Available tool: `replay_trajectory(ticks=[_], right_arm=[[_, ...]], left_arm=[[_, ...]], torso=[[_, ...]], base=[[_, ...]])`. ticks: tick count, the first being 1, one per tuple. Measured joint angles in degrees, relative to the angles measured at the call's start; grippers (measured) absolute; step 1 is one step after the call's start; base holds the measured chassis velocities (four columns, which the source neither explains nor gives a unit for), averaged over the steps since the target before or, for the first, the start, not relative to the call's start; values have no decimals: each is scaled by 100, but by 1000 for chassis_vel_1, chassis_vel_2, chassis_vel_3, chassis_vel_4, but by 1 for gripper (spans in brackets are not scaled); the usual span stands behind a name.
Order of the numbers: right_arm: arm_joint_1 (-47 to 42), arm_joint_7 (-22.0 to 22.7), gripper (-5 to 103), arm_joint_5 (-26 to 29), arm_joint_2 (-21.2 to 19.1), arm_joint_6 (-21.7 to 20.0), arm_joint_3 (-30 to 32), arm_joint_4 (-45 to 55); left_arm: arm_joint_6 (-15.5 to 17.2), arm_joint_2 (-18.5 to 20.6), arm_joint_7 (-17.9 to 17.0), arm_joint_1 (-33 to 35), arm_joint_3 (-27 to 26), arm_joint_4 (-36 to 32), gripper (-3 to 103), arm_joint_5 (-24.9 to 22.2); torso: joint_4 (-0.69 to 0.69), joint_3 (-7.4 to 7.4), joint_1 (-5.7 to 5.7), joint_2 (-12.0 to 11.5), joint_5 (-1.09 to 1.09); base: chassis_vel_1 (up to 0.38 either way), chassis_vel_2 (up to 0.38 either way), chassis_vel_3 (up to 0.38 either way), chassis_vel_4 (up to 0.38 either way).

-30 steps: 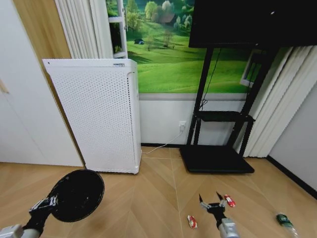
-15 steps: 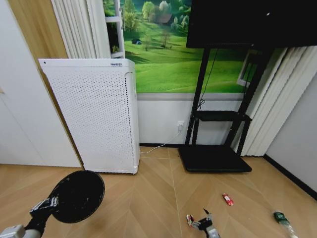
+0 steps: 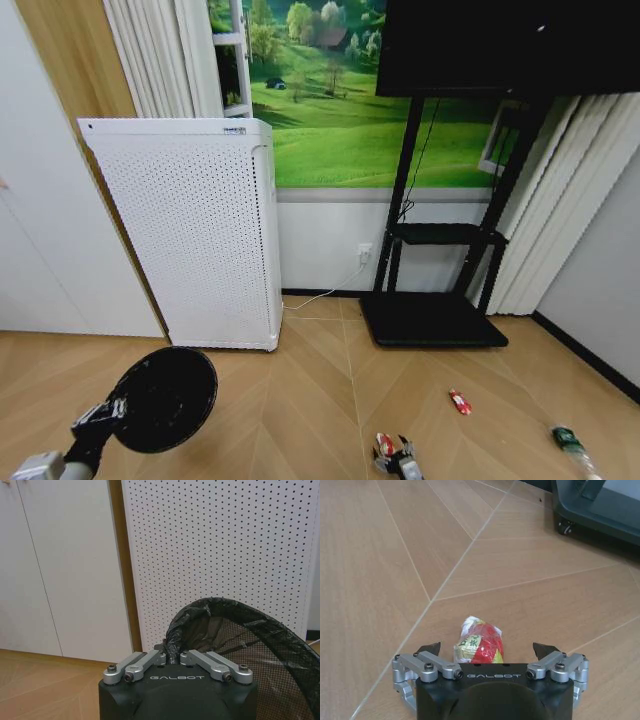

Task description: Pick up the trash bin and place the garbage on the floor into it.

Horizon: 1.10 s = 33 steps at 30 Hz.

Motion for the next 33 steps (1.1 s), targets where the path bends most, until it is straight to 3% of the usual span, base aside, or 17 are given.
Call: replay_trajectory(ticks=[2, 5, 10, 11, 15, 23, 24, 30, 31, 32, 33], right_arm=[[62, -2, 103, 1, 34, -7, 29, -123], [103, -39, 95, -5, 47, -12, 46, -204], [114, -92, 74, -7, 119, -7, 167, -272], [114, -92, 74, -7, 119, -7, 167, -272], [54, -103, 52, -11, 95, 2, 253, -259], [-62, -243, 33, 223, -6, 110, 417, 47], [-173, -396, 28, 411, -69, 185, 548, 378], [-594, -832, 28, 782, -276, 600, 1071, 1376], [-685, -994, 28, 893, -304, 734, 1202, 1635], [-685, -994, 28, 893, -304, 734, 1202, 1635], [-751, -1201, 28, 1037, -387, 885, 1287, 1949]], left_arm=[[13, 23, -9, 0, 29, 0, 7, 1], [24, 57, -21, -6, 39, -6, 7, 0], [33, 90, -32, -12, 31, -7, 7, -15], [33, 90, -32, -12, 31, -7, 7, -15], [33, 79, -35, -34, 48, -7, 7, -21], [53, 74, -33, -69, 151, 28, 7, -73], [90, 100, -53, -83, 193, 16, 7, -191], [250, 287, -296, -218, 511, -96, 7, -679], [386, 322, -520, -259, 642, -223, 7, -1153], [386, 322, -520, -259, 642, -223, 7, -1153], [548, 320, -860, -307, 786, -391, 7, -1809]], torso=[[0, 0, 0, 0, 0], [-1, 0, 0, 0, -1], [1, -1, 0, 0, 0], [1, -1, 0, 0, 0], [0, -1, 0, 0, 0], [-1, 1, 0, -1, 2], [1, 0, 0, 0, 2], [-3, 0, 0, 0, -1], [-4, 0, 0, 0, 0], [-4, 0, 0, 0, 0], [-3, 0, 0, 0, 3]], base=[[0, 0, 0, 0], [0, 0, 0, 0], [0, 0, 0, 0], [0, 0, 0, 0], [0, 0, 0, 0], [0, 0, 0, 0], [0, 0, 0, 0], [0, 0, 0, 0], [0, 0, 0, 0], [0, 0, 0, 0], [0, 0, 0, 0]])
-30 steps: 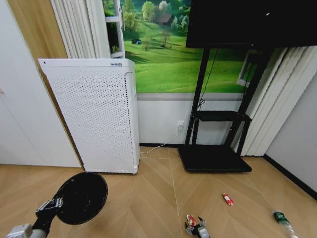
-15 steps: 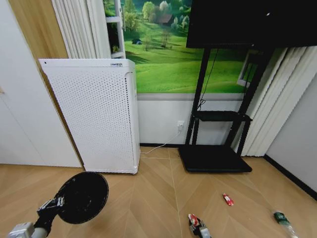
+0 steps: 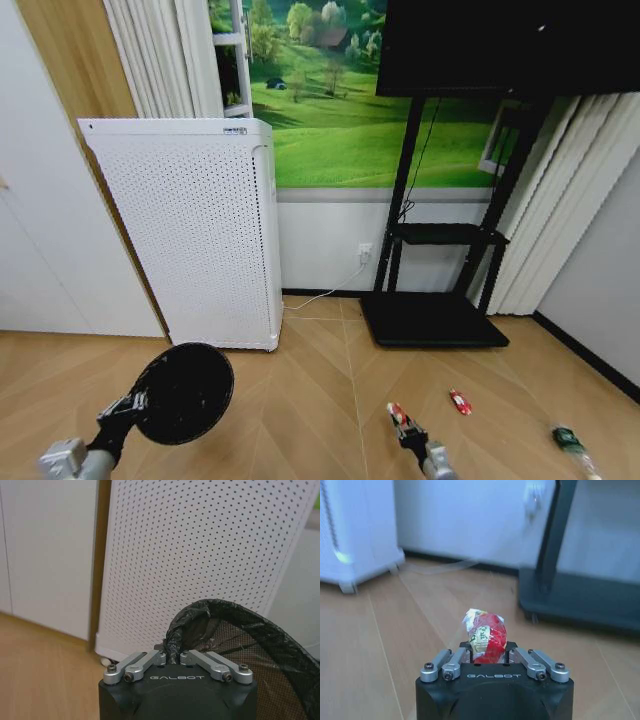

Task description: Pick up the trash bin and place the garbage on the floor into it.

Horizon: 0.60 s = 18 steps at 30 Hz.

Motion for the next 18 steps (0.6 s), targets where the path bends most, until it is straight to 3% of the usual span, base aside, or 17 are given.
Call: replay_trajectory(ticks=[2, 7, 8, 9, 12, 18], right_arm=[[-53, -155, 28, 204, -164, 127, 25, 470], [-144, -245, 28, 464, -392, 220, 17, 1128], [-160, -263, 28, 501, -465, 270, 19, 1355], [-160, -263, 28, 501, -465, 270, 19, 1355], [-276, -327, 28, 731, -571, 362, 162, 1920], [-369, -468, 28, 812, -666, 452, 292, 2201]], left_arm=[[139, -22, -349, -193, 225, -6, 7, -568], [149, 128, -497, -729, 628, 442, 7, -602], [169, 231, -579, -1046, 907, 684, 7, -676], [169, 231, -579, -1046, 907, 684, 7, -676], [159, 577, -624, -1937, 1904, 1423, 7, -768], [150, 772, -511, -2524, 2492, 1889, 7, -946]], torso=[[6, 0, 0, 0, -2], [4, 0, 0, 0, -3], [5, 0, 0, 0, -4], [5, 0, 0, 0, -4], [0, 0, 0, 0, -4], [5, 1, 0, 0, -3]], base=[[0, 0, 0, 0], [0, 0, 0, 0], [0, 0, 0, 0], [0, 0, 0, 0], [0, 0, 0, 0], [0, 0, 0, 0]])
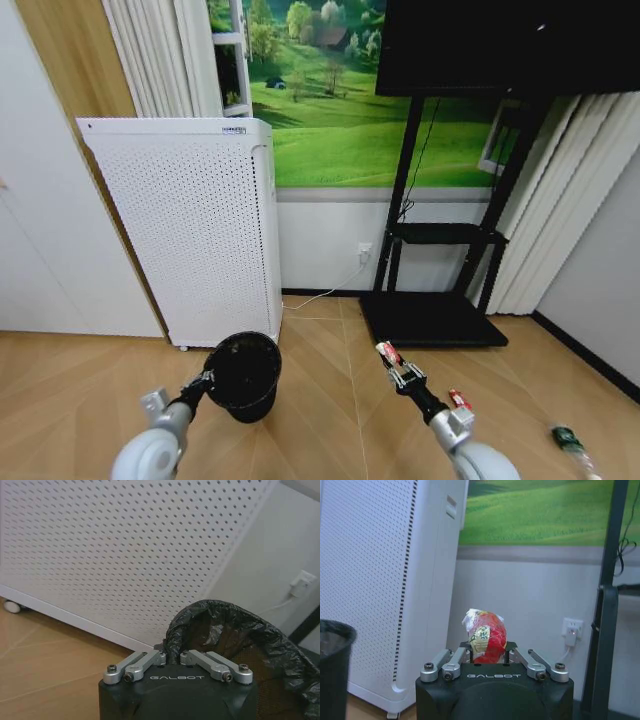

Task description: Pick up the trash bin and place the garbage on the floor into it.

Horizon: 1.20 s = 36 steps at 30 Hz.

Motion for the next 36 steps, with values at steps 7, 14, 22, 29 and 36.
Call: replay_trajectory(ticks=[7, 14, 22, 29, 36], right_arm=[[-328, -311, 28, -178, 12, 290, 151, 250], [-726, -556, 28, -767, 277, 608, 39, 414], [-787, -598, 28, -1269, 328, 802, -262, 383], [-635, -558, 25, -1538, 381, 884, -476, 131], [-562, -382, 44, -1601, 408, 888, -661, 52]], left_arm=[[-18, 155, 287, -2046, 2130, 1306, 7, -301], [-98, -180, 454, -2945, 3570, 1904, 7, -151], [-236, -416, 1088, -3272, 4436, 1990, 7, -10], [-284, -242, 1436, -2940, 4312, 1603, 7, -3], [-316, -101, 1534, -2605, 3972, 1309, 7, 85]], torso=[[-4, 0, 0, 0, -1], [-3, -1, 0, 0, 2], [-2, -1, 0, 0, 0], [-1, -1, 0, 0, 0], [-2, -1, 0, 0, 0]], base=[[0, 0, 0, 0], [0, 0, 0, 0], [0, 0, 0, 0], [0, 0, 0, 0], [0, 0, 0, 0]])
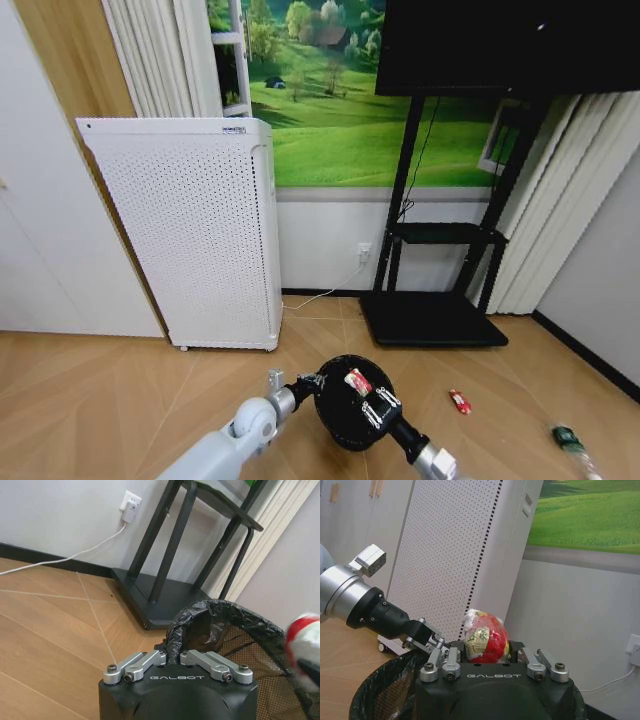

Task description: Pick up the trash bin and place the garbage on the floor into it.

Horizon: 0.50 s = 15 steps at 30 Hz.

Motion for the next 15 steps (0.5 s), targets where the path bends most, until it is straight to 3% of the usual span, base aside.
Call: replay_trajectory(ticks=[1, 3, 4, 6, 7, 9, 12, 14, 15], right_arm=[[10, 19, 55, 1, -1, -17, -17, 0], [19, 26, 55, 6, -5, -16, -23, 0], [32, 30, 66, 31, -8, 8, -23, 0], [41, 42, 66, 77, -11, 32, -16, 0], [53, 78, 77, 162, -8, 57, 3, 11], [74, 103, 77, 261, 14, 121, 12, 20], [138, 413, 93, 792, 102, 245, 46, 148], [152, 451, 97, 801, 114, 243, 72, 147], [181, 516, 99, 783, 131, 179, 131, 122]], left_arm=[[-3, 12, 1, 58, -69, -58, 7, 6], [-7, 17, 1, 88, -106, -80, 7, 23], [-13, 17, -6, 124, -149, -90, 7, 37], [-15, 16, -27, 163, -196, -94, 7, 42], [-15, 8, -122, 240, -304, -115, 7, 50], [-15, 0, -193, 289, -373, -131, 7, 50], [-111, -68, -1110, 752, -1002, -449, 7, -193], [-111, -67, -1217, 845, -1116, -530, 7, -245], [-110, -27, -1415, 1134, -1459, -765, 7, -319]], torso=[[0, 0, 0, 0, -1], [0, 0, 0, 0, -1], [-1, 0, 0, 0, -1], [0, 0, 0, 0, -1], [-1, 0, 0, 0, -1], [-2, 0, 0, 0, -1], [-1, 0, 0, 0, -3], [-1, 0, 0, 0, -2], [1, 0, 0, 0, -1]], base=[[0, 0, 0, 0], [0, 0, 0, 0], [0, 0, 0, 0], [0, 0, 0, 0], [0, 0, 0, 0], [0, 0, 0, 0], [0, 0, 0, 0], [0, 0, 0, 0], [0, 0, 0, 0]])
